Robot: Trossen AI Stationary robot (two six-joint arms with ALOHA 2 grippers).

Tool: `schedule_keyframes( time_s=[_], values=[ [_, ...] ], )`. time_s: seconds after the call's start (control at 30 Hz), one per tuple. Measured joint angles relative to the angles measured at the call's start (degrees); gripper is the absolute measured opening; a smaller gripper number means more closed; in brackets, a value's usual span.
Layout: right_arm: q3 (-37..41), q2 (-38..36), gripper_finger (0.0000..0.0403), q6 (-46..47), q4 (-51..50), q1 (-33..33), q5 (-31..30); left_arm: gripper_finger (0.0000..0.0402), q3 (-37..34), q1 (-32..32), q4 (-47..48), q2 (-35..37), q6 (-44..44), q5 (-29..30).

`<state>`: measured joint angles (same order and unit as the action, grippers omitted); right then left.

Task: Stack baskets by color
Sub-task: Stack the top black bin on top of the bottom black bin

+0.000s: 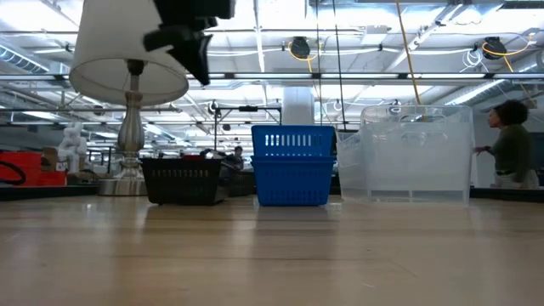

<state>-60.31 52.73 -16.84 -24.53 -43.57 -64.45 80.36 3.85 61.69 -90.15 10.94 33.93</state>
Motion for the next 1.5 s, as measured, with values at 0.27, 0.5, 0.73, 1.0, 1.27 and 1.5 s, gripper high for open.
schedule_keyframes(
  time_s=[0.27,0.5,0.73,1.0,1.27,1.5],
  values=[
    [0.0,0.0,0.0219,-0.1,-0.1,0.0,0.0,0.0047,-0.1,-12.7,-6.3,-0.8,11.4,-1.8],
    [0.0,0.0,0.0219,-0.3,-0.1,0.0,0.0,0.0075,-0.2,-20.1,-7.0,-0.7,19.9,-10.4],
    [0.0,0.0,0.0219,-0.3,-0.2,0.0,0.0,0.0079,-5.7,-21.5,-11.0,-0.7,29.3,-13.3],
    [0.0,0.0,0.0219,-0.3,-0.2,0.0,0.0,0.0079,-13.9,-22.0,-18.9,-0.7,31.6,-13.0],
    [0.0,0.0,0.0219,-0.3,-0.2,0.0,0.0,0.0082,-18.4,-23.9,-22.9,-0.7,31.8,-12.9],
    [0.0,0.0,0.0219,-0.3,-0.2,0.0,0.0,0.0132,-18.4,-25.0,-23.3,-0.7,32.1,-12.9]
  ],
)
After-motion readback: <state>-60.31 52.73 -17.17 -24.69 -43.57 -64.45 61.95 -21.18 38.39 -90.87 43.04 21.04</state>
